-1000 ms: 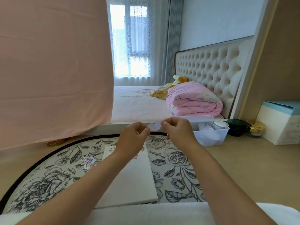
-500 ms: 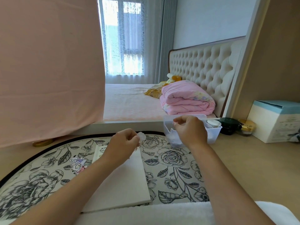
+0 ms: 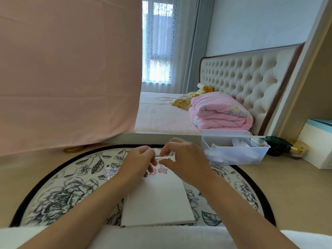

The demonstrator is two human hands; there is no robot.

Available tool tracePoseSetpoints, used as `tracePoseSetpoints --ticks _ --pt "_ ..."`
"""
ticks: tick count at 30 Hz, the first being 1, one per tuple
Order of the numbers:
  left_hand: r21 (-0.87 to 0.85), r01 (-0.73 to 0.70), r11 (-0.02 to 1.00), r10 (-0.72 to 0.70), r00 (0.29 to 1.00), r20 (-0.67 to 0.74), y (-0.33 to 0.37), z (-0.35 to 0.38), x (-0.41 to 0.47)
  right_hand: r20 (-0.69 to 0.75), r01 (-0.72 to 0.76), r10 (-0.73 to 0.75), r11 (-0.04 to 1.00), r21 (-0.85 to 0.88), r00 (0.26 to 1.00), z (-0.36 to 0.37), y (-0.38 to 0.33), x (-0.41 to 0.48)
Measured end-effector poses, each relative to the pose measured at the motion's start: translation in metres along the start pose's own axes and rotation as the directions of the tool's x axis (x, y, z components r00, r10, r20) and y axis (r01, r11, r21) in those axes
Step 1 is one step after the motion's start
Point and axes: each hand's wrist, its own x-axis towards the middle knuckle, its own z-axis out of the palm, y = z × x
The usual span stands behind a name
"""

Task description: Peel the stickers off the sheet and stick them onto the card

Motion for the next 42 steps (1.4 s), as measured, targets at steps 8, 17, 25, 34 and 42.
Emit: tracePoseSetpoints --ticks 8,17,25,34,42 --pt "-0.102 0.051 0.993 -0.043 0.996 0.082 0.002 -0.003 -0.002 -0.111 -0.02 0.025 0.998 0.051 0.994 0.012 0.004 -0.002" --pt "-0.051 -0.021 0.998 0.024 0.998 0.056 0.001 -0.008 -0.002 0.475 -0.623 0.405 0.453 0.638 0.781 -0.001 0.005 0.0" --pt "0.009 -0.083 0.997 0.082 0.994 0.068 -0.003 -0.005 -0.001 0.556 -0.681 0.403 0.314 0.662 0.726 -0.001 0.01 0.0" --pt "0.097 -0.171 0.981 0.165 0.984 0.068 -0.008 -0.004 0.005 0.307 -0.537 0.453 0.574 0.618 0.837 -0.005 0.011 0.003" --pt "0.139 -0.229 0.963 0.216 0.971 0.102 -0.012 -0.002 0.008 0.317 -0.532 0.431 0.615 0.582 0.845 -0.007 0.015 0.002"
